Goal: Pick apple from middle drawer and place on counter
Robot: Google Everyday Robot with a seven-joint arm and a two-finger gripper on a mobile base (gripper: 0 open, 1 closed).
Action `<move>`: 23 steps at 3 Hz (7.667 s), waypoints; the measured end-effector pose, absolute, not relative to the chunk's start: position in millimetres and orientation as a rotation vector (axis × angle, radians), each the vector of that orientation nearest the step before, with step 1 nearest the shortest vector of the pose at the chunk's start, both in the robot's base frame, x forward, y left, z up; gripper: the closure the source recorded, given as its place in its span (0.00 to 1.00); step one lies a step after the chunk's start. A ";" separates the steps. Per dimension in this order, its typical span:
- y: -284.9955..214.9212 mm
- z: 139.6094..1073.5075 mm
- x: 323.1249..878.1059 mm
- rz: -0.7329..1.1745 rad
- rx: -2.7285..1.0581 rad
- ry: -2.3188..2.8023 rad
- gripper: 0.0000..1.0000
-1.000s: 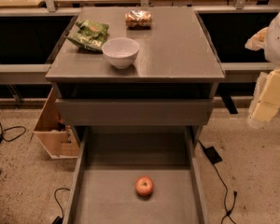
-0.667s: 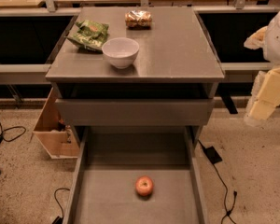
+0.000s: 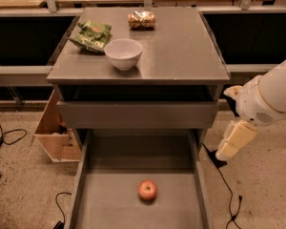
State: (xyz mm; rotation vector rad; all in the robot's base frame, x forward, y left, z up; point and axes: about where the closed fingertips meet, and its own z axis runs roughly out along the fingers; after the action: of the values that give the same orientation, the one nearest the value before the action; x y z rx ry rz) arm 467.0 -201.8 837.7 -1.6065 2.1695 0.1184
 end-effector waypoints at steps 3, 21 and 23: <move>-176.6 741.2 501.2 0.165 -1.442 1.987 0.00; -37.9 780.5 569.7 0.639 -1.607 1.844 1.00; -60.2 929.5 649.5 0.501 -1.356 1.937 1.00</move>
Offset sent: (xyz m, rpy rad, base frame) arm 0.0460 0.0367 -0.1438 0.2893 -0.2572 -0.0357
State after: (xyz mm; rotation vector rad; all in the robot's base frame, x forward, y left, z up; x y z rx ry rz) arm 649.5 -60.2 929.5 -1.3563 1.9369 0.5005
